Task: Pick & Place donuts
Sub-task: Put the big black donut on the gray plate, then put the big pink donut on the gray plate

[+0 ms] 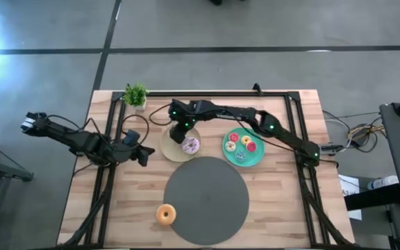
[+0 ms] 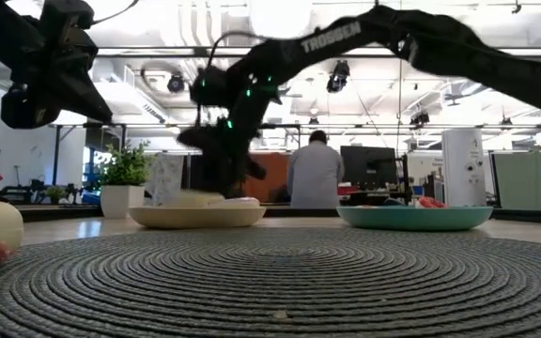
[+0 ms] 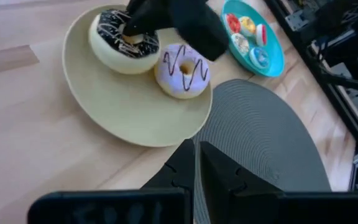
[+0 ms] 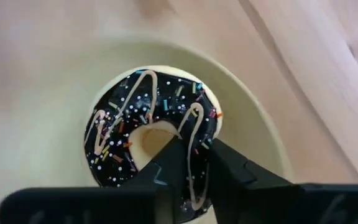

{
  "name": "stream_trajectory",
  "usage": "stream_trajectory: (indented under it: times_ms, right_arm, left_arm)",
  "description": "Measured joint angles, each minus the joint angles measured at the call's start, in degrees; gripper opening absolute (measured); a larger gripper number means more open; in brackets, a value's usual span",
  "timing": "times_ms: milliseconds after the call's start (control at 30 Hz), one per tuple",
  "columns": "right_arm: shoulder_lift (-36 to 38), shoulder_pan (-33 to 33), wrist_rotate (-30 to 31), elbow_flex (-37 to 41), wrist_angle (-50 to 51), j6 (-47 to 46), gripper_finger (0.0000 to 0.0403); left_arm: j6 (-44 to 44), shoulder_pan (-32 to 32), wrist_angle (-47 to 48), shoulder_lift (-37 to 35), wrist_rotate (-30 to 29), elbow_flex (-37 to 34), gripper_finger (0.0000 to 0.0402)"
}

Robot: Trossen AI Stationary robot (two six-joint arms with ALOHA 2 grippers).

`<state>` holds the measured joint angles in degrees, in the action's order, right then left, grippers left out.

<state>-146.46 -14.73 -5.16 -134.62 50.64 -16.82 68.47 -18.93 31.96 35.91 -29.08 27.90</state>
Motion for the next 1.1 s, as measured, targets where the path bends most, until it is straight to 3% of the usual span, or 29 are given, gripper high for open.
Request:
stream_trajectory:
  times_ms: [100, 300, 467, 733, 933, 1100]
  right_arm:
    - [-0.4, 0.3, 3.6, 0.8, 1.3, 0.4, 0.0077]
    - [0.4, 0.6, 4.9, 2.0, -1.3, 0.2, 0.0129]
    - [2.4, 1.0, 13.3, 1.6, -1.4, 4.0, 0.0164]
    - [2.5, 2.4, 12.6, 1.8, 0.4, 3.5, 0.0196]
    - [3.5, 2.3, 12.2, 1.9, 3.4, 3.4, 0.0203]
    - [3.8, 2.9, 7.3, 1.6, 7.6, 3.2, 0.0200]
  left_arm:
    - [0.5, -0.2, 1.7, -0.4, 0.0, 0.0, 0.0000]
    - [0.6, -0.3, 3.0, -0.6, 0.1, 0.0, 0.0000]
    - [0.5, -0.3, 2.9, -0.6, 0.7, 0.0, 0.0000]
    - [-2.5, 0.5, -1.6, 0.1, -3.6, 0.0, 0.0000]
    - [-4.2, 2.3, -3.3, 3.4, -2.5, -2.0, 0.0000]
    - [-3.8, 2.7, -8.9, 4.2, -2.5, -4.3, 0.0000]
